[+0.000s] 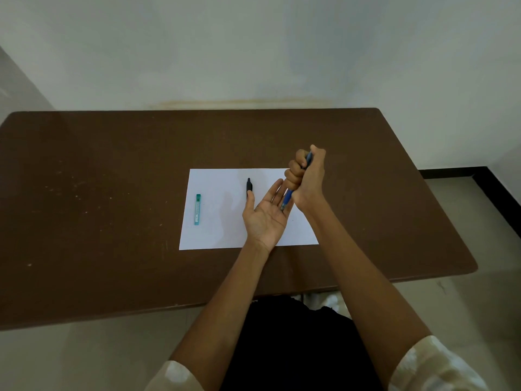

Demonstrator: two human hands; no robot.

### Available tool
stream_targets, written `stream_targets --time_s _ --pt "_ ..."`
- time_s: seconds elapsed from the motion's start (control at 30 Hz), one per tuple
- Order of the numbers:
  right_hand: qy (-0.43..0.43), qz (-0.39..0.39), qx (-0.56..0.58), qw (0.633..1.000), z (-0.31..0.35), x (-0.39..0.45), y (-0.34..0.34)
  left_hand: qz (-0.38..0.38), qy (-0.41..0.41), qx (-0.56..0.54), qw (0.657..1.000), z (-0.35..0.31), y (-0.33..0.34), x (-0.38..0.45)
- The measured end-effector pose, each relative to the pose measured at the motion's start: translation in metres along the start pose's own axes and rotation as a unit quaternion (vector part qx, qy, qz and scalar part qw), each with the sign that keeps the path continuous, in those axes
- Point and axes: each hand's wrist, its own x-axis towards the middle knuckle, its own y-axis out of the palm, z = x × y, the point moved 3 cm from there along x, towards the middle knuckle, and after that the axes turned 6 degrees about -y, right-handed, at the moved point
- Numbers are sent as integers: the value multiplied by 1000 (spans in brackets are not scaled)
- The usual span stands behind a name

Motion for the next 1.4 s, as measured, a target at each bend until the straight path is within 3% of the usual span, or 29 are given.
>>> stream_targets --time_s 1.0,1.4 --pt "2 0 27 1000 -1 -1 -3 -24 -10 10 1000 0 10 -2" --pt "23 -68 73 995 -1 8 -15 -18 -21 20 999 -2 17 -4"
